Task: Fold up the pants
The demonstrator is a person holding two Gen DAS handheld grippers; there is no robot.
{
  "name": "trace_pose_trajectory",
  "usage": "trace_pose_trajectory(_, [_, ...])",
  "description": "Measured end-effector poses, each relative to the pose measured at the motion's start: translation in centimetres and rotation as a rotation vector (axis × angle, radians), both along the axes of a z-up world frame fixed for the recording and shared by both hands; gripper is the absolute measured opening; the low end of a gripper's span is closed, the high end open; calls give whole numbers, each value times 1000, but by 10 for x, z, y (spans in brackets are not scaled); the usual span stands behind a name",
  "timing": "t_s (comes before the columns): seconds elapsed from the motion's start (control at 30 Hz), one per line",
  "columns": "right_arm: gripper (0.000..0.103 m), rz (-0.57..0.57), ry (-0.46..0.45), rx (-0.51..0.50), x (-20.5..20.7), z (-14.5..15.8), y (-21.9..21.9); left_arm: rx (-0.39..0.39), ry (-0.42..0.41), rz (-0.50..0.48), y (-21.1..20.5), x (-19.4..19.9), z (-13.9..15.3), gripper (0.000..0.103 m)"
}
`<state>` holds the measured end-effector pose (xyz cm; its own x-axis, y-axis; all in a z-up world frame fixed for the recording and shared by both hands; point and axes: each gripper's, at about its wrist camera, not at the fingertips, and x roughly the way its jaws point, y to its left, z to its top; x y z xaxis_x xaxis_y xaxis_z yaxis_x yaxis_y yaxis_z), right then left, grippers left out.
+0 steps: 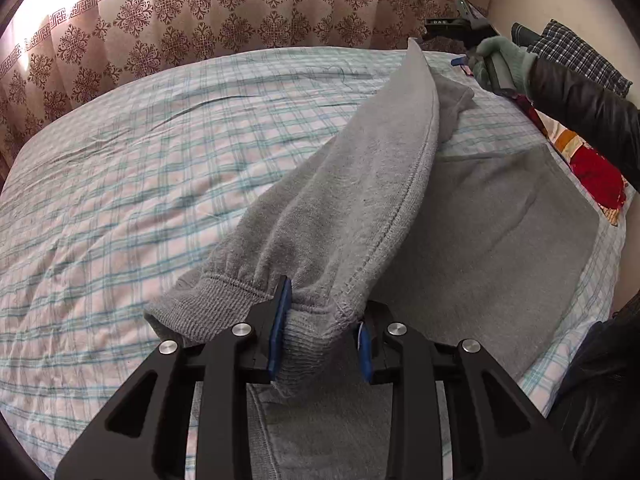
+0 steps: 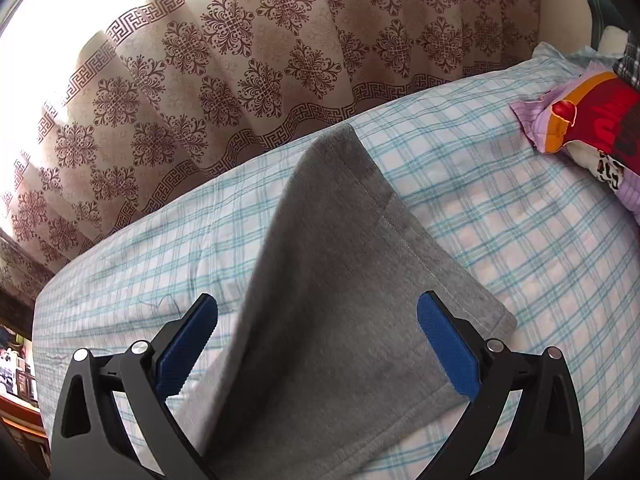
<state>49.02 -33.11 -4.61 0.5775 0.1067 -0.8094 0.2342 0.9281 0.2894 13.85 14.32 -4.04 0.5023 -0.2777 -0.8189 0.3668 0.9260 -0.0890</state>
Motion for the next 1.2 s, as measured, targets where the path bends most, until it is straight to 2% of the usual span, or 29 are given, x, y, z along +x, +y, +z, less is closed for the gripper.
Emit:
trace_pose_trajectory(0.2, [98, -62, 44, -6, 34, -14, -14, -35, 29, 20, 11, -7, -7, 29])
trace_pose_trajectory(0.27, [87, -86, 62, -9, 39, -23, -21, -39, 24, 28, 16, -6, -5, 29])
trace_pose_trajectory(0.33, [42, -117, 102, -15, 40, -32, -30, -25, 9, 42, 20, -4, 0, 30])
trace_pose_trajectory(0.37, [37, -130, 118, -18, 38, -36, -34, -21, -2, 50, 23, -3, 3, 30])
trace_pose_trajectory(0.43, [18, -125, 119, -34, 34, -37, -41, -16, -28, 75, 29, 2, 12, 30])
trace_pose_trajectory(0.53, [7, -103, 83, -52, 22, -21, -50, -8, -70, 129, 40, 14, 27, 30])
trace_pose_trajectory(0.73, [5, -85, 2, -3, -13, 29, -73, 1, -145, 245, 69, 33, 52, 30])
trace_pose_trajectory(0.87, [5, -101, -37, 54, -48, 59, -92, -69, -146, 294, 89, 39, 62, 30])
trace_pose_trajectory(0.93, [5, -102, -60, 75, -72, 72, -100, -88, -146, 299, 93, 35, 65, 30])
trace_pose_trajectory(1.07, [5, -107, -96, 96, -136, 93, -119, -73, -162, 264, 90, 15, 69, 30])
trace_pose_trajectory(1.2, [5, -135, -95, 117, -206, 93, -136, -71, -169, 224, 87, -13, 68, 30])
